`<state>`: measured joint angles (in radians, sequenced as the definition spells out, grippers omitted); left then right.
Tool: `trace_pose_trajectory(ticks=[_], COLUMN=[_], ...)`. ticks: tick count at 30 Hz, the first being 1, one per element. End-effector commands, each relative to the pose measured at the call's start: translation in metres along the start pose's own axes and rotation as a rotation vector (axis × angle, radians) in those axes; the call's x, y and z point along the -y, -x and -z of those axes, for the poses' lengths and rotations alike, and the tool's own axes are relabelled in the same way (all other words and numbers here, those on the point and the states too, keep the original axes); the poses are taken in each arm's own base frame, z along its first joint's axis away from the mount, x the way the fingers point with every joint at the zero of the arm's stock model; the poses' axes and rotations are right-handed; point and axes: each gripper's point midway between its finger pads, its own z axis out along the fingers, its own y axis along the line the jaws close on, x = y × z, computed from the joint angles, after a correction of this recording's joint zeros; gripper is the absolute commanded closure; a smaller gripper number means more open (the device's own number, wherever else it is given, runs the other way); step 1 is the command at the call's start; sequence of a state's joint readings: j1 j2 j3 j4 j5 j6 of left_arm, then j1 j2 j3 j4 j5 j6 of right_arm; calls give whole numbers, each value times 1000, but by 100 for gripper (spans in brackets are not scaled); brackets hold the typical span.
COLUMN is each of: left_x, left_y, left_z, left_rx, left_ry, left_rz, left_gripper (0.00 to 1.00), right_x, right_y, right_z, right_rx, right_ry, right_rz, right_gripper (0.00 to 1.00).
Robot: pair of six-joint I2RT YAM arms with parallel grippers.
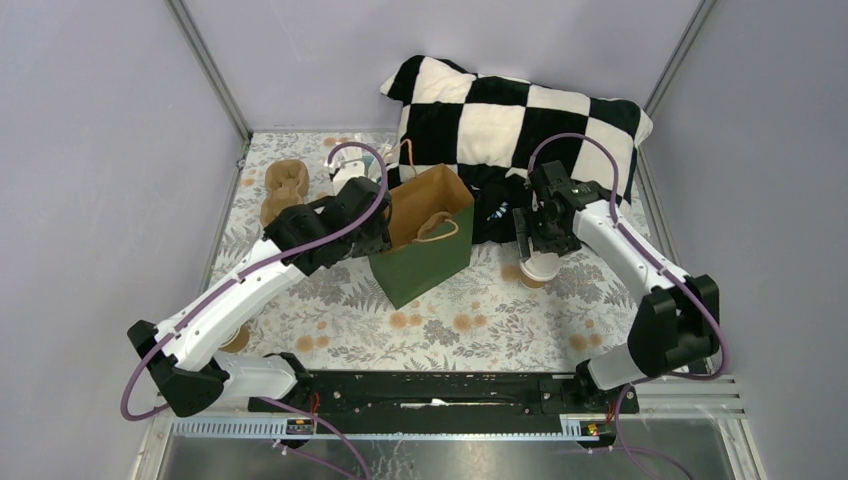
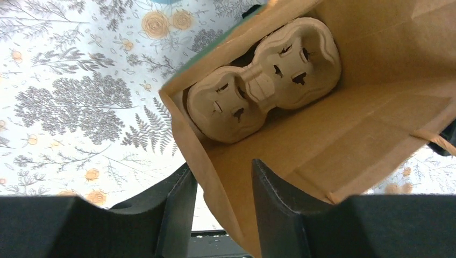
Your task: Pack the takeout coffee
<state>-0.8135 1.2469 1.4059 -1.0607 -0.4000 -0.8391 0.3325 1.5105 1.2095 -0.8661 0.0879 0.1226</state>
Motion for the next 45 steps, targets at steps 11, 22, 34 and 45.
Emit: trace_pose_trajectory(ticks=[11, 22, 34, 45], left_x=[23, 37, 78, 115], left_y=[134, 168, 140, 68], left_z=[47, -38, -27, 33], left_rx=[265, 85, -33, -183], left_ry=[-139, -396, -730, -973], left_rz=[-72, 70, 141, 189], left_gripper=[11, 15, 96, 100], right_x=[-28, -48, -75, -103], right_y=[52, 77, 87, 70], right_z=[159, 273, 300, 290], right_rx=[364, 585, 603, 564], right_ry=[251, 450, 621, 753], right_rz=[-73, -109, -96, 70], right_gripper=[31, 33, 37, 38])
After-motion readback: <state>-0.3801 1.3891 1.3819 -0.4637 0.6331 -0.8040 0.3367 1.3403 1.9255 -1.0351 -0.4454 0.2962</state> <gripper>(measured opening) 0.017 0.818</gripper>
